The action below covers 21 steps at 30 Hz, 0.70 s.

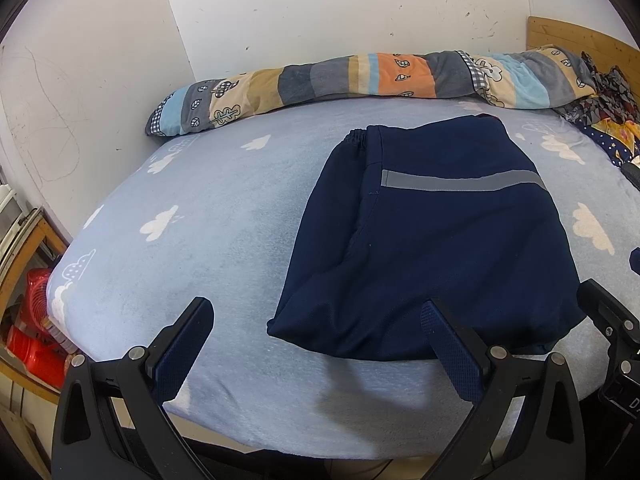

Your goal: Fold large clothes

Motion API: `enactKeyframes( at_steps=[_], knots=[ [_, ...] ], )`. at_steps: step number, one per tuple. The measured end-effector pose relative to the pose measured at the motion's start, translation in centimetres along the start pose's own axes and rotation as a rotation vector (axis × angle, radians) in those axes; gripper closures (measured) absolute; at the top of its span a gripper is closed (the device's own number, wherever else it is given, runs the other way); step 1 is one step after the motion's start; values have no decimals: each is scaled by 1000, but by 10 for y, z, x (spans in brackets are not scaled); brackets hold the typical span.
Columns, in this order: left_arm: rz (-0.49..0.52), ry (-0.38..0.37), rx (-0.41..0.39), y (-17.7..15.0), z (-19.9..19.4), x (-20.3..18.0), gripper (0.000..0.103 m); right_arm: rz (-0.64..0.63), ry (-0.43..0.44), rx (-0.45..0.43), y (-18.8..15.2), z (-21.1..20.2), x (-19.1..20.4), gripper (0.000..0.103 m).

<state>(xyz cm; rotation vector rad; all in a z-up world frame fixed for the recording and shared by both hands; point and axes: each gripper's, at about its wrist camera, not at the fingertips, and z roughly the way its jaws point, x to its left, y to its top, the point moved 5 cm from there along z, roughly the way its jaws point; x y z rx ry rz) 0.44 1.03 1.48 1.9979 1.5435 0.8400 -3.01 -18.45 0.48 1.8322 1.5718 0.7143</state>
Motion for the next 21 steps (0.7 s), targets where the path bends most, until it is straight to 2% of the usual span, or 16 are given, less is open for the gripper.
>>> enactKeyframes(
  at_steps=[21],
  knots=[
    [0, 7, -2, 0, -1, 1, 0, -9, 4, 1, 2, -1, 3, 8]
  ],
)
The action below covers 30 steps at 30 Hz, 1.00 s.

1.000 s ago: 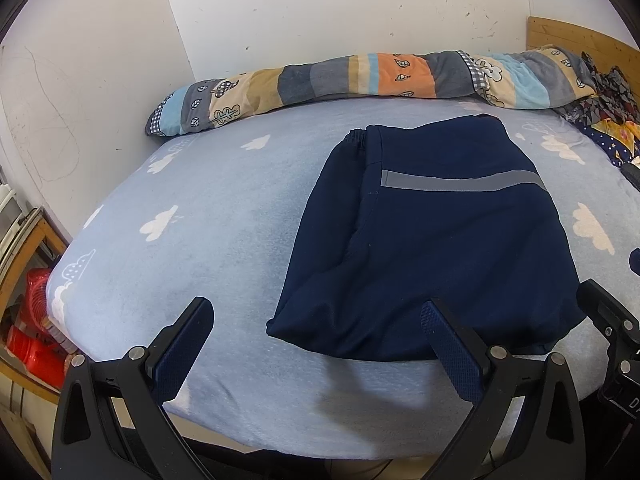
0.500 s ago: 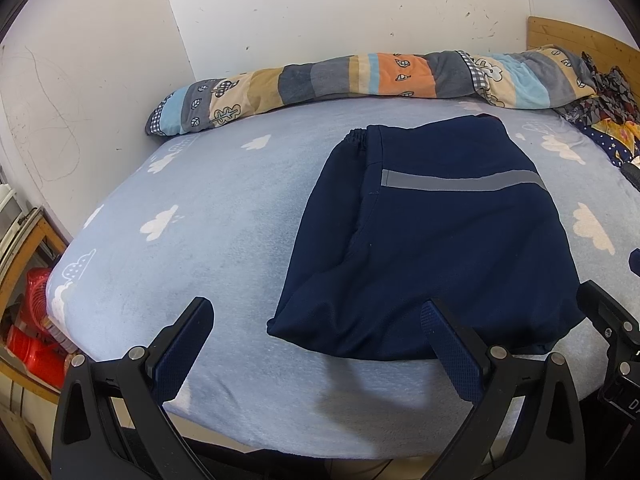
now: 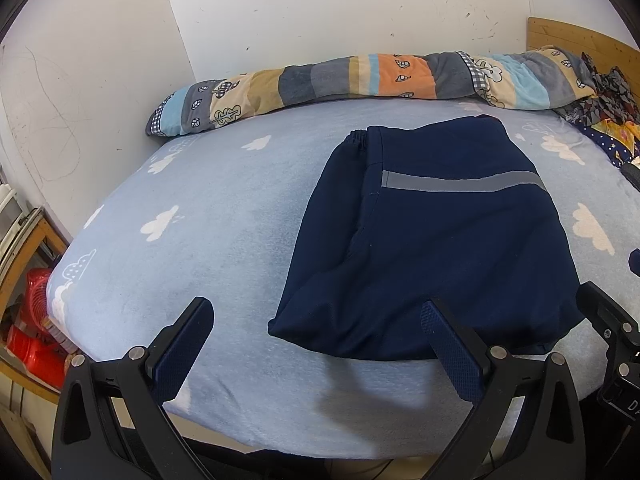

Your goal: Fold large clothes

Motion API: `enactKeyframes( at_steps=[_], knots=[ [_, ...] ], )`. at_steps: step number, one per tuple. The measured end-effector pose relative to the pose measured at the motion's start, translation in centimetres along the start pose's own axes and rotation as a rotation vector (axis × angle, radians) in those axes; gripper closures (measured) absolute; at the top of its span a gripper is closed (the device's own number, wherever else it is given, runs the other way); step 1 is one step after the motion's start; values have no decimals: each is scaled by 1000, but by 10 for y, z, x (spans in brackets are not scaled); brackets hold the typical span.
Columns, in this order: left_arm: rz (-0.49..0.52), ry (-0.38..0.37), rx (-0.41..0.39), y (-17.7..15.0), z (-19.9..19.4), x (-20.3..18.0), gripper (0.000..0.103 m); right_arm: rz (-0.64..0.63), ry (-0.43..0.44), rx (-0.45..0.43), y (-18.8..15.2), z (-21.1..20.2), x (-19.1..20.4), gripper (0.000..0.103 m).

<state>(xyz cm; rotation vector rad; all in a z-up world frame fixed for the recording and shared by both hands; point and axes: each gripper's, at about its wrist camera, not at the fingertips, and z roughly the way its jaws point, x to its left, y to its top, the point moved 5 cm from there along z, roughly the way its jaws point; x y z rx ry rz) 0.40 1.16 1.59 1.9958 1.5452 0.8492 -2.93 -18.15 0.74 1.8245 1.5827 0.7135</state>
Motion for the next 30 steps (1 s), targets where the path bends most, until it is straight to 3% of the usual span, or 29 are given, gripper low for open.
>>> enactKeyframes(
  at_steps=[30],
  knots=[
    [-3, -6, 2, 0, -2, -2, 0, 2, 14, -1, -3, 1, 3, 8]
  ],
)
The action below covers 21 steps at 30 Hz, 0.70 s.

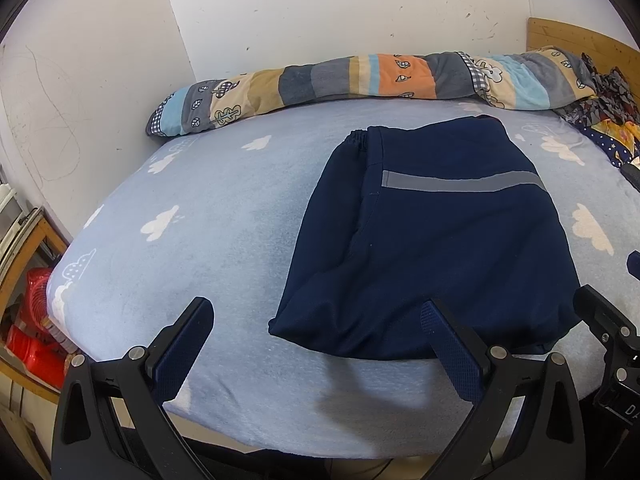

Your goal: Fold large clothes

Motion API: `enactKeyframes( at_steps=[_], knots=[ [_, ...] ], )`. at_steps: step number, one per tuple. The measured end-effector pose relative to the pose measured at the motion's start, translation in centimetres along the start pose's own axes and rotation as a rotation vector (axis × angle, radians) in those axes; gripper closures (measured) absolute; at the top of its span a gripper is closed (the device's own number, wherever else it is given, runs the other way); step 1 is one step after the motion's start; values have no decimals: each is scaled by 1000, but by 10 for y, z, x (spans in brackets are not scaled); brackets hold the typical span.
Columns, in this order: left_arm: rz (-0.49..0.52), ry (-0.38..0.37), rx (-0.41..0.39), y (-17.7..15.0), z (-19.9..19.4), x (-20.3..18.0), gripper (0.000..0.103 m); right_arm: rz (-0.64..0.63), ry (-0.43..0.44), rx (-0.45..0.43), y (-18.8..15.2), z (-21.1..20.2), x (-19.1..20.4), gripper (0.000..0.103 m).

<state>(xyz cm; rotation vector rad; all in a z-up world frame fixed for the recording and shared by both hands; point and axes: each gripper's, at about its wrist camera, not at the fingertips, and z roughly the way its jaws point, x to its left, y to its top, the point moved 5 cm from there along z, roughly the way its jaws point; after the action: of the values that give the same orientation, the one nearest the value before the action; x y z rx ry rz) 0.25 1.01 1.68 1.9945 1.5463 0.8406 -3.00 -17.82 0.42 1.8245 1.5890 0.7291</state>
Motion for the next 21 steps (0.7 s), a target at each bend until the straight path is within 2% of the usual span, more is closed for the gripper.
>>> enactKeyframes(
  at_steps=[21],
  knots=[
    [-15, 8, 5, -3, 2, 2, 0, -20, -13, 33, -5, 7, 0, 8]
  ],
)
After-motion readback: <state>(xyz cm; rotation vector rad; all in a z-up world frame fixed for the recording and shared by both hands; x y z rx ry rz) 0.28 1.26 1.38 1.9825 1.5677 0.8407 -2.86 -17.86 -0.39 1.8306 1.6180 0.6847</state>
